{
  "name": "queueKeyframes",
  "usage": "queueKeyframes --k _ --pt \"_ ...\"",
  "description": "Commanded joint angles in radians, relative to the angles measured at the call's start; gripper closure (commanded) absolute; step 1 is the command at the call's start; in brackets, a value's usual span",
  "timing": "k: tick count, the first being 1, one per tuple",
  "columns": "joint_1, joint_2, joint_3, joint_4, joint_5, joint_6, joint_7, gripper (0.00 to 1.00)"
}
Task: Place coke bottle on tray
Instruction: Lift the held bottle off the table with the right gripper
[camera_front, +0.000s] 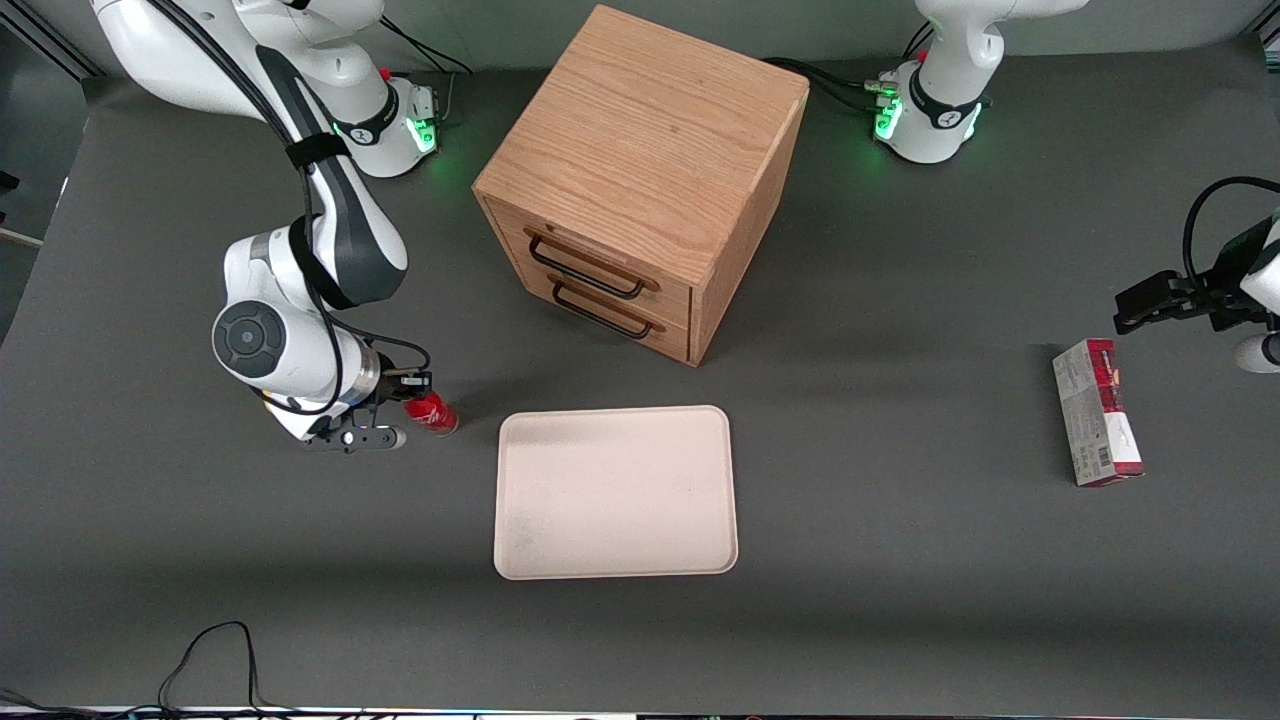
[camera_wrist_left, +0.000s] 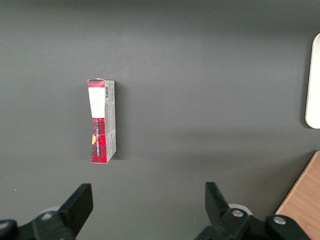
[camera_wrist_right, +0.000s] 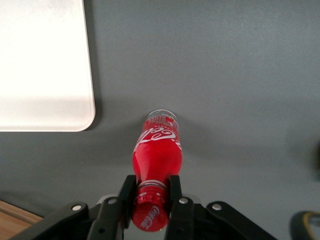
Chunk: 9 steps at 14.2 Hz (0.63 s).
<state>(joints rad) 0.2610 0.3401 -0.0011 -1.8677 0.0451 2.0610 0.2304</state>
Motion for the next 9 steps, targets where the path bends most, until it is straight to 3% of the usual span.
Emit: queueKeyframes --k 1,5,9 --pt "0.004 -0.036 -0.003 -0.03 -0.007 -0.002 -0.003 1.0" --pt "0.001 -0.049 -0.019 -0.005 -0.007 -0.05 -0.006 1.0" --pt "-0.008 -0.056 -0.028 0.19 -0.005 -0.313 -0.006 1.0"
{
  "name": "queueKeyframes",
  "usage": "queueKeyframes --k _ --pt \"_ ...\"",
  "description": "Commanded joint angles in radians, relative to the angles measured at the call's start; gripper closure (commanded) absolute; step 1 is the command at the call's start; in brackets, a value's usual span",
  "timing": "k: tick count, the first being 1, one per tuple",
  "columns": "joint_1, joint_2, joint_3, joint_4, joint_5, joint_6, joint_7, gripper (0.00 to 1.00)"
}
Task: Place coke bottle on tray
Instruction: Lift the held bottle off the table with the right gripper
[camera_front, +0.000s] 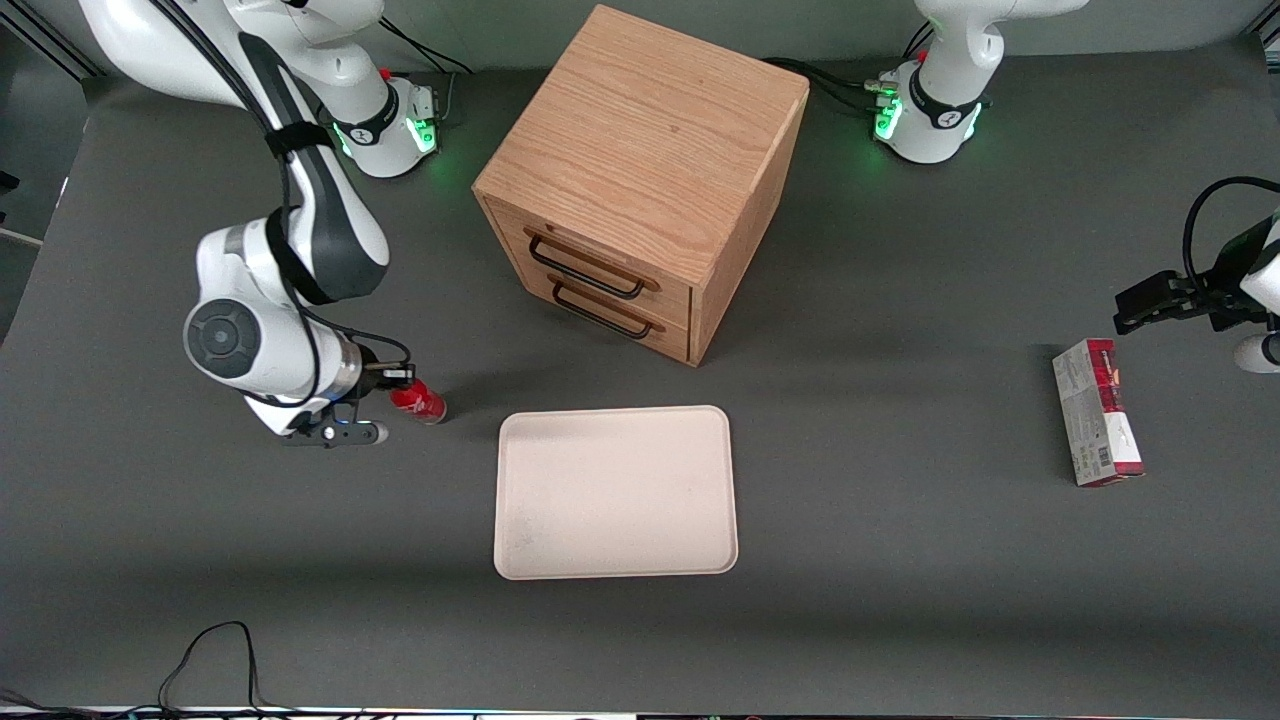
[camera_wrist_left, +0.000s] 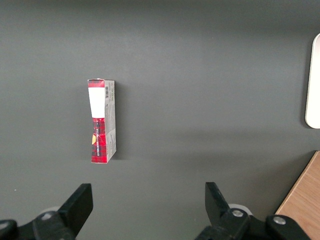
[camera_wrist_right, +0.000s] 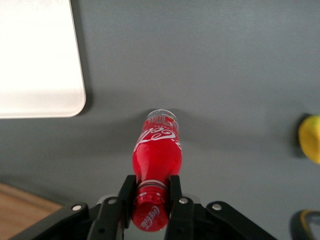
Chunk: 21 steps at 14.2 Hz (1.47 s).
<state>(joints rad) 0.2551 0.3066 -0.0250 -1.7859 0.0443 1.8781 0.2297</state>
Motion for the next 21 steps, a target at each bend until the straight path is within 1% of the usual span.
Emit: queueKeyframes --k 1,4,6,8,10,12,16,18,21 --pt "-0.004 -0.023 -0.004 0.17 -0.001 -0.196 -0.004 1.0" --pt "-0.037 -0.023 -0.007 0.345 -0.004 -0.449 -0.059 1.0" --pt "-0.046 -0.027 -0.048 0.448 -0.004 -0.606 -0.12 1.0" --pt "-0.046 -0.064 -0.081 0.488 -0.006 -0.703 -0.179 1.0" --pt "-0.045 -0.095 -0.104 0.48 -0.006 -0.711 -0.214 1.0" --pt "-0.045 -0.109 -0.105 0.474 -0.006 -0.711 -0.214 1.0" --pt "-0.037 -0.064 -0.095 0.491 0.008 -0.7 -0.185 1.0" --pt "-0.028 0.001 -0.086 0.543 0.025 -0.682 -0.095 1.0" --pt "-0.016 0.234 -0.029 0.808 0.035 -0.668 0.047 1.0"
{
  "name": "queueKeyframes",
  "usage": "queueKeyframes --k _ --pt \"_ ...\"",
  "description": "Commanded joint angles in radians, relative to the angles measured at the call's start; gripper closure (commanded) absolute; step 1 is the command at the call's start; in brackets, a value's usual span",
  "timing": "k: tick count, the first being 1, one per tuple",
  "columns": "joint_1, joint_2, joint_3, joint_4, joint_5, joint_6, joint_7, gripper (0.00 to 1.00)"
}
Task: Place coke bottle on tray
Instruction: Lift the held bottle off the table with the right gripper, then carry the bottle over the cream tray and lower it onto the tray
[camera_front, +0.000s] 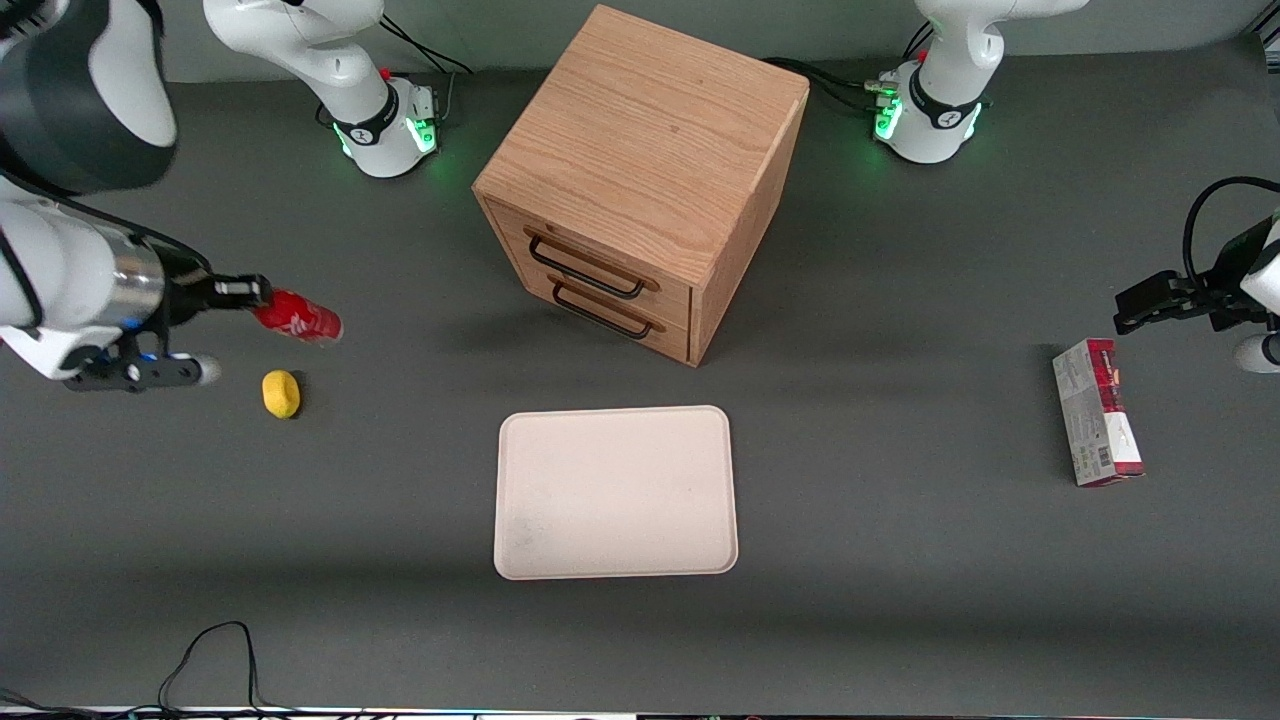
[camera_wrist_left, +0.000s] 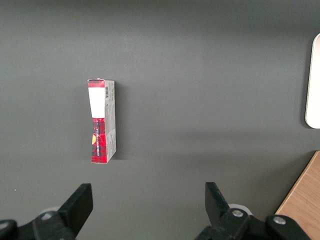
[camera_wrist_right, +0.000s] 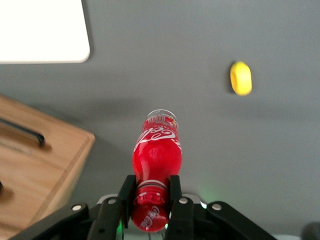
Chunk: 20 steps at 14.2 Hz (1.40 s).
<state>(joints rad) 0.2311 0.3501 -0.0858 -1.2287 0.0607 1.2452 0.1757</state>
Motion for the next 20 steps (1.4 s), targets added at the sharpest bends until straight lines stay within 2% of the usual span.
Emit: queueKeyframes --k 1,3,5,7,9,20 --pt "0.008 0.276 0.061 0.335 0.018 -0.036 0.143 1.0" --pt "0.008 0.403 0.084 0.457 0.019 0.0 0.215 1.0" --pt "0.008 0.444 0.142 0.46 0.017 0.142 0.334 1.0" --pt "0.014 0.506 0.167 0.46 0.017 0.296 0.453 1.0" --pt "0.022 0.541 0.173 0.462 0.017 0.394 0.499 1.0" --pt "0.079 0.607 0.167 0.459 -0.036 0.536 0.576 1.0"
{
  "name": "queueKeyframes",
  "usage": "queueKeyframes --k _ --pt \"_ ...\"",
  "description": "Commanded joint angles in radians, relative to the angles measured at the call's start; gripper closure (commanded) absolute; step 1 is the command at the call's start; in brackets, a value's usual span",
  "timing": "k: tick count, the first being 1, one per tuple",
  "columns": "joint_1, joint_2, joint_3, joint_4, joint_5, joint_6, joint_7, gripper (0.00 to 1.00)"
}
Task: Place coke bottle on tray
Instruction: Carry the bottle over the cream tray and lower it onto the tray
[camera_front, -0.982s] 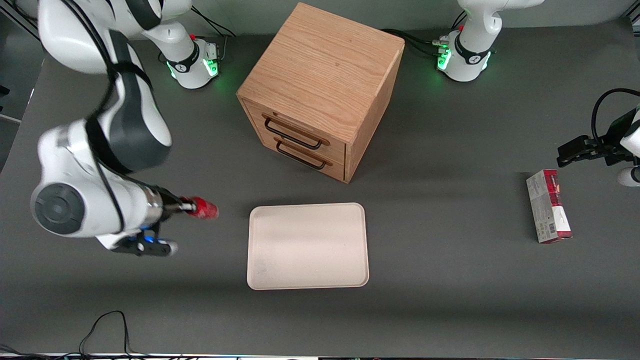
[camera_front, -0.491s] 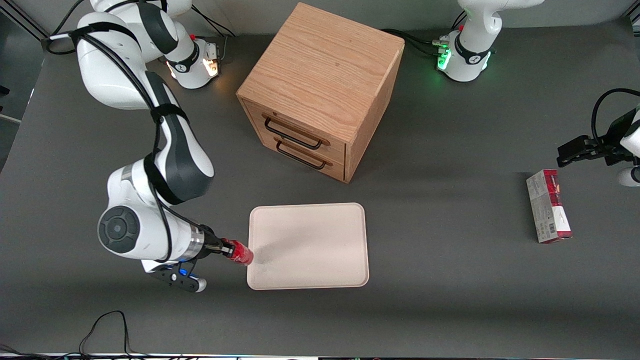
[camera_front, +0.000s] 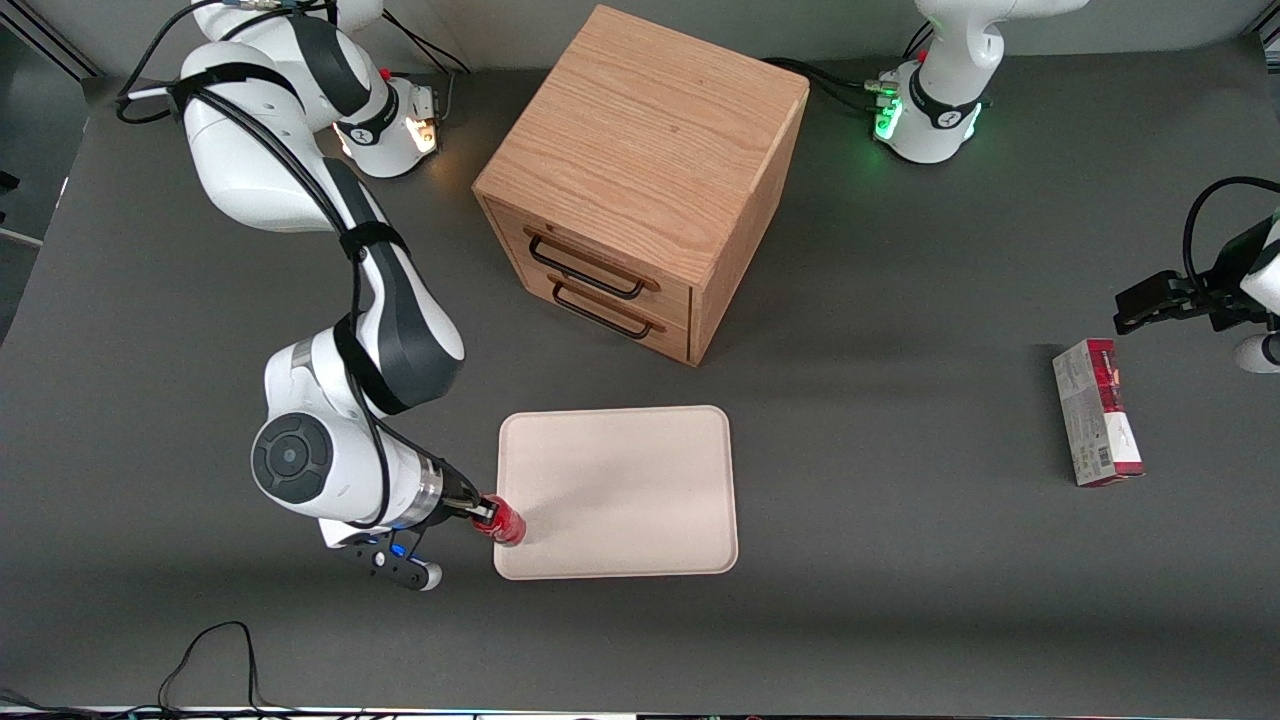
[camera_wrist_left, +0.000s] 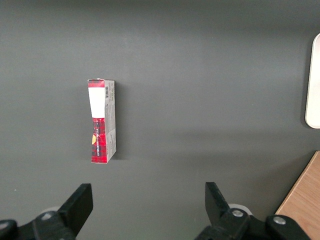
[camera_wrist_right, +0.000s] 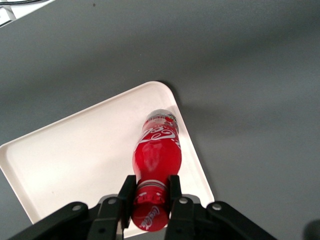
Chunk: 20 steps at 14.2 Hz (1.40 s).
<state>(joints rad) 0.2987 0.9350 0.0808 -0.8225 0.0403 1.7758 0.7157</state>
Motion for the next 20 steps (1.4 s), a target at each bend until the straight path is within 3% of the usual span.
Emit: queueKeyframes --k 1,9,10,11,12,20 --pt "0.019 0.024 -0.001 0.052 -0.016 0.008 0.039 1.0" --pt "0.026 0.042 -0.001 0.028 -0.016 0.05 0.079 1.0" --pt "0.026 0.042 -0.001 0.028 -0.016 0.05 0.079 0.94" --pt "0.026 0.042 -0.001 0.028 -0.014 0.05 0.077 0.38" --pt "0.026 0.042 -0.001 0.028 -0.016 0.05 0.077 0.01" --pt "0.026 0.041 -0.001 0.028 -0.017 0.05 0.077 0.0"
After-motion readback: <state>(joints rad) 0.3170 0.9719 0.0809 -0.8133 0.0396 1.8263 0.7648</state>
